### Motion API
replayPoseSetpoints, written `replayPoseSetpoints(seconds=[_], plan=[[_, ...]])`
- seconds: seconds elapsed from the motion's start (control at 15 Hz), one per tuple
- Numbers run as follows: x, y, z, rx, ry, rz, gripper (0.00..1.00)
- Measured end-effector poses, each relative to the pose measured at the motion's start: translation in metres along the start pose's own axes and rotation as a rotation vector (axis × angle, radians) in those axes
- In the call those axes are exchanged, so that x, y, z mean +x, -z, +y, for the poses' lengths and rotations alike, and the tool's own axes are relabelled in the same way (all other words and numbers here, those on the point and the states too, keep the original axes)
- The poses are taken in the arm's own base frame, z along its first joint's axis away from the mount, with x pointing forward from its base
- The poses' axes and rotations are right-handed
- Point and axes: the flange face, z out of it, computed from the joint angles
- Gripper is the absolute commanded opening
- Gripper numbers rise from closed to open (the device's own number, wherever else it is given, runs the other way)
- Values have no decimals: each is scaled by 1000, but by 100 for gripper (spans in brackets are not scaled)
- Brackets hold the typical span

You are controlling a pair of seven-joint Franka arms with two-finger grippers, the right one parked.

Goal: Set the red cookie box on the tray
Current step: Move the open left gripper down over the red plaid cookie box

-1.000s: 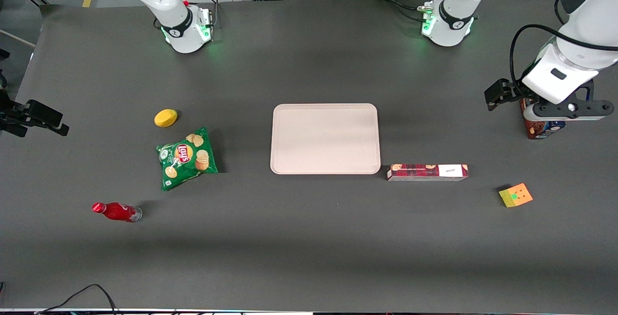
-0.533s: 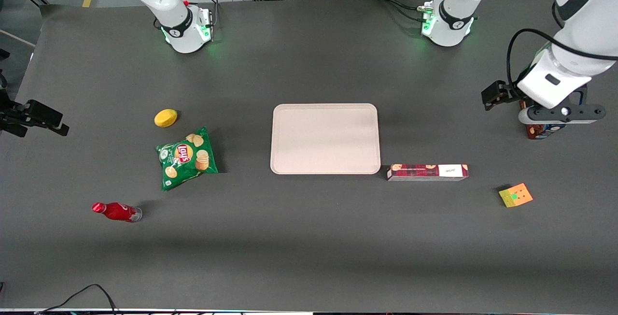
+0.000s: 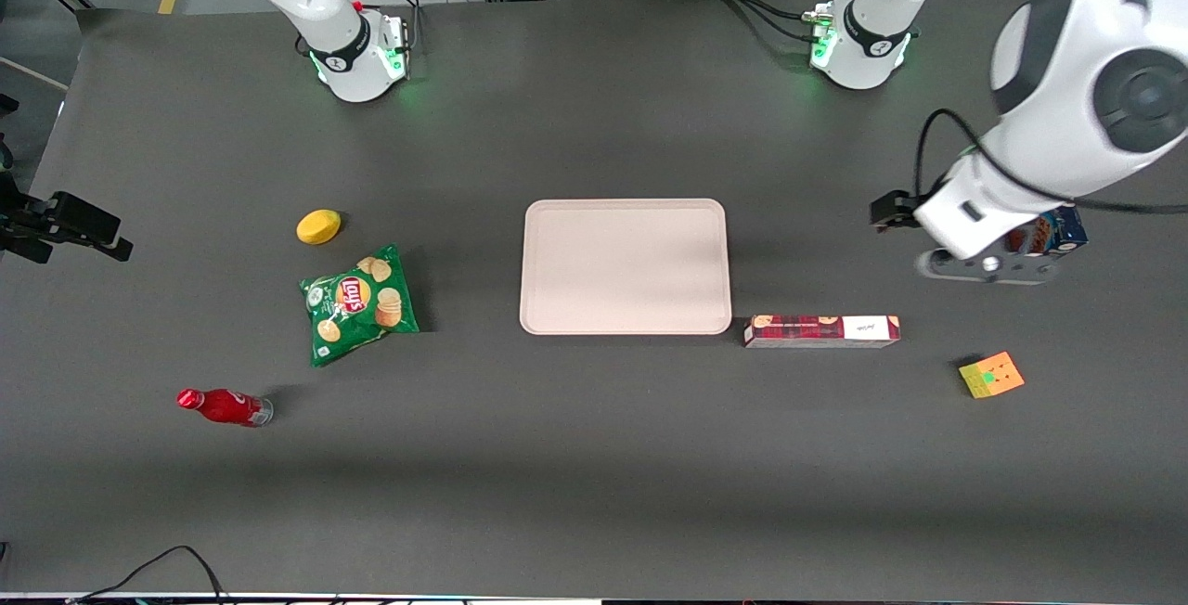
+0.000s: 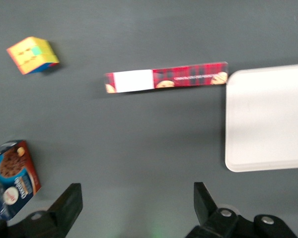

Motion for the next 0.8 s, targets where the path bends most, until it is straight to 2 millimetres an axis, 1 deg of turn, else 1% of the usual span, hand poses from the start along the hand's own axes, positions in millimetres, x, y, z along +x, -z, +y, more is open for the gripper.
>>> replayPoseSetpoints(seconds=[0.13, 0.2, 0.27, 0.4, 0.53, 0.8], plan=[[7, -17, 28, 5, -150, -22, 100], [11, -24, 35, 4, -264, -20, 100], [16, -30, 37, 1, -388, -18, 100], [28, -40, 30, 8, -639, 2, 100], [40, -44, 23, 53, -893, 44, 100], [57, -47, 23, 145, -1303, 137, 100]])
